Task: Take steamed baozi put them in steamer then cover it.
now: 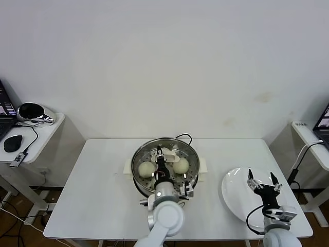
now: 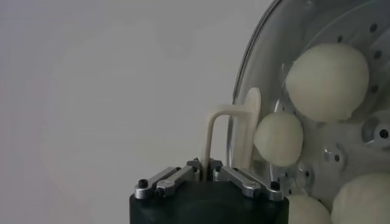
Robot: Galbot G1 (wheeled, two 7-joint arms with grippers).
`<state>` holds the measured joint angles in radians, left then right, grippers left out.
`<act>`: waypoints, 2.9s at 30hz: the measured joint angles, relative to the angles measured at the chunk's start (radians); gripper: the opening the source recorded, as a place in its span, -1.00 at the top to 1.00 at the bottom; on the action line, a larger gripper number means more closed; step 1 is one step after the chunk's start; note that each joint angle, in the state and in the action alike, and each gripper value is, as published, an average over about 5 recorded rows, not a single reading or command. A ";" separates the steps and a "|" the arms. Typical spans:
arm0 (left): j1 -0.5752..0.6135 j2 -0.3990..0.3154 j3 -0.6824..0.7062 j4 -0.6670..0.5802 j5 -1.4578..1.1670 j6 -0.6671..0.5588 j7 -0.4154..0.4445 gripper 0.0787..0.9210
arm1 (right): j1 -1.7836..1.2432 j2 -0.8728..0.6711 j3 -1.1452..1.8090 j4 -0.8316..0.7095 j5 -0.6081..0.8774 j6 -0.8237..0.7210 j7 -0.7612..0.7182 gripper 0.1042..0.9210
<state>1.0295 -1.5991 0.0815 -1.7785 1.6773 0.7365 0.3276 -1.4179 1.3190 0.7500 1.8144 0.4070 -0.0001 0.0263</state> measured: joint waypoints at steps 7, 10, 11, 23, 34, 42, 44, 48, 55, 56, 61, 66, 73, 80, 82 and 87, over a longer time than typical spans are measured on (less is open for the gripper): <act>0.004 0.000 0.000 0.008 -0.010 0.000 -0.026 0.84 | 0.000 0.001 0.000 -0.001 -0.002 0.002 0.000 -0.76; 0.005 0.001 0.001 0.007 -0.011 0.000 -0.029 0.78 | -0.001 0.001 -0.001 -0.001 -0.003 0.002 0.000 -0.76; 0.005 0.001 0.001 0.006 -0.012 0.000 -0.030 0.73 | 0.000 0.001 -0.001 -0.001 -0.003 0.002 0.000 -0.76; 0.026 0.007 0.027 -0.049 -0.007 -0.001 -0.014 -0.08 | -0.003 0.002 0.001 -0.002 -0.006 0.001 0.000 -0.76; 0.080 0.037 0.066 -0.147 -0.007 0.000 0.000 -0.74 | -0.006 -0.003 0.012 -0.005 -0.006 -0.001 0.001 -0.76; 0.152 0.066 0.055 -0.259 -0.029 0.000 -0.032 -0.77 | -0.022 0.000 0.009 0.011 -0.012 -0.010 -0.008 -0.76; 0.179 0.076 0.036 -0.298 -0.070 0.000 -0.057 -0.77 | -0.032 0.001 0.003 0.019 -0.017 -0.013 -0.014 -0.76; 0.243 0.099 -0.036 -0.379 -0.217 -0.014 -0.121 -0.77 | -0.069 0.000 -0.019 0.040 -0.030 -0.010 -0.027 -0.76; 0.372 0.112 -0.268 -0.483 -0.648 -0.199 -0.213 -0.77 | -0.172 0.000 -0.073 0.085 -0.062 0.015 -0.037 -0.76; 0.392 0.112 -0.308 -0.488 -0.715 -0.233 -0.221 -0.77 | -0.187 0.002 -0.080 0.093 -0.065 0.017 -0.038 -0.76; 0.498 0.115 -0.473 -0.485 -1.034 -0.390 -0.252 -0.77 | -0.262 0.006 -0.112 0.133 -0.075 0.023 -0.040 -0.76; 0.614 0.120 -0.564 -0.439 -1.269 -0.524 -0.285 -0.77 | -0.328 -0.010 -0.124 0.172 -0.085 0.030 -0.048 -0.76; 0.762 0.118 -0.636 -0.412 -1.458 -0.626 -0.301 -0.77 | -0.385 -0.040 -0.131 0.233 -0.094 -0.019 -0.062 -0.76; 0.852 0.107 -0.677 -0.414 -1.547 -0.646 -0.298 -0.77 | -0.411 -0.060 -0.144 0.269 -0.106 -0.053 -0.074 -0.76; 0.866 0.105 -0.686 -0.418 -1.563 -0.648 -0.297 -0.77 | -0.418 -0.062 -0.145 0.278 -0.109 -0.060 -0.076 -0.76; 0.888 0.105 -0.706 -0.431 -1.596 -0.647 -0.294 -0.77 | -0.433 -0.063 -0.144 0.289 -0.120 -0.070 -0.082 -0.76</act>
<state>1.9173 -1.4938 -0.6241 -2.2092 0.0816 0.0894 0.0340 -1.8505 1.2558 0.6055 2.1035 0.2873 -0.0701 -0.0553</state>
